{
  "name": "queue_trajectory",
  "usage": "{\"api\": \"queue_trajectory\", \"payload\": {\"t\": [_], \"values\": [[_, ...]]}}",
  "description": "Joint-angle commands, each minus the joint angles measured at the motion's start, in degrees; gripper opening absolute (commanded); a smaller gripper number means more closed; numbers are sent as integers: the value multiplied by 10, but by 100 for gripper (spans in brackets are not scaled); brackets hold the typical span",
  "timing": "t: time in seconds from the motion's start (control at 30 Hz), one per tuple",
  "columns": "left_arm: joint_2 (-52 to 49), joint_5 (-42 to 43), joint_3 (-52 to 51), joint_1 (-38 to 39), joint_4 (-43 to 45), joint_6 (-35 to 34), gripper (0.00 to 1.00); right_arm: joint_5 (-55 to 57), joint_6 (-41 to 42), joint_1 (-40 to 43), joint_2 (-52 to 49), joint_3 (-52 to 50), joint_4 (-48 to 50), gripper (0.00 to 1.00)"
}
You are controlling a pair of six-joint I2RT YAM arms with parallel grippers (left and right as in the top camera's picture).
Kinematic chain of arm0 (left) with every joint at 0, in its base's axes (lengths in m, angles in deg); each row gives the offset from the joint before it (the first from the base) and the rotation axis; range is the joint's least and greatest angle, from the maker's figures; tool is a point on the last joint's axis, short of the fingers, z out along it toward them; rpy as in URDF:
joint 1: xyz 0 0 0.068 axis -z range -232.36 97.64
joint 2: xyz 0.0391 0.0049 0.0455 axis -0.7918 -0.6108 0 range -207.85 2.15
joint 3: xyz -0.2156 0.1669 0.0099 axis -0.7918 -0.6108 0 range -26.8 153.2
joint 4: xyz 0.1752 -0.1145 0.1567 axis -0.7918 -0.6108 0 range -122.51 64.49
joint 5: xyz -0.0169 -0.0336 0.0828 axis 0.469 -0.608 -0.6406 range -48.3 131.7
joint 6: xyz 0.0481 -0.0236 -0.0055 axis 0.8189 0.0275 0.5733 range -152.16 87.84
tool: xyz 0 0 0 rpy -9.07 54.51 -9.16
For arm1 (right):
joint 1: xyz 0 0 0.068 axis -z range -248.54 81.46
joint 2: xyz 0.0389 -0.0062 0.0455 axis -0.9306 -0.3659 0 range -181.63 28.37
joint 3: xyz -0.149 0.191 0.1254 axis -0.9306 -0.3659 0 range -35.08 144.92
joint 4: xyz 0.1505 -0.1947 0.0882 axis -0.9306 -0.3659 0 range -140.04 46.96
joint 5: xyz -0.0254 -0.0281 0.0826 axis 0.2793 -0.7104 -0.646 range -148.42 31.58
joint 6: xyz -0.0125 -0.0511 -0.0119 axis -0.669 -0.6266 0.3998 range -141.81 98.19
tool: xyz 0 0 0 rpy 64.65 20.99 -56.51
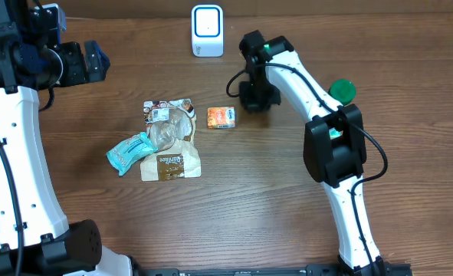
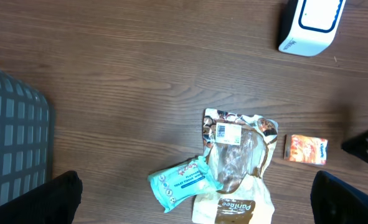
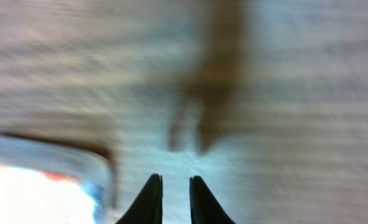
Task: Scan the item barcode
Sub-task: 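Move the right gripper to the orange packet and grasp it, then lift the orange packet and hold it before the scanner window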
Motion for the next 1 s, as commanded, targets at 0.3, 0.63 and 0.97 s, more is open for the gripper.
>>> {"api": "queue_trajectory", "payload": {"t": [0.3,0.63,0.97], "values": [[2,4,9,1,1,13,100,-65,-44,-22,7,5,84,13],[2,4,8,1,1,13,100,-70,-75,-31,7,2,-49,9],[2,4,8,1,1,13,100,-153,-163,-29,34,51,-139,23]]}}
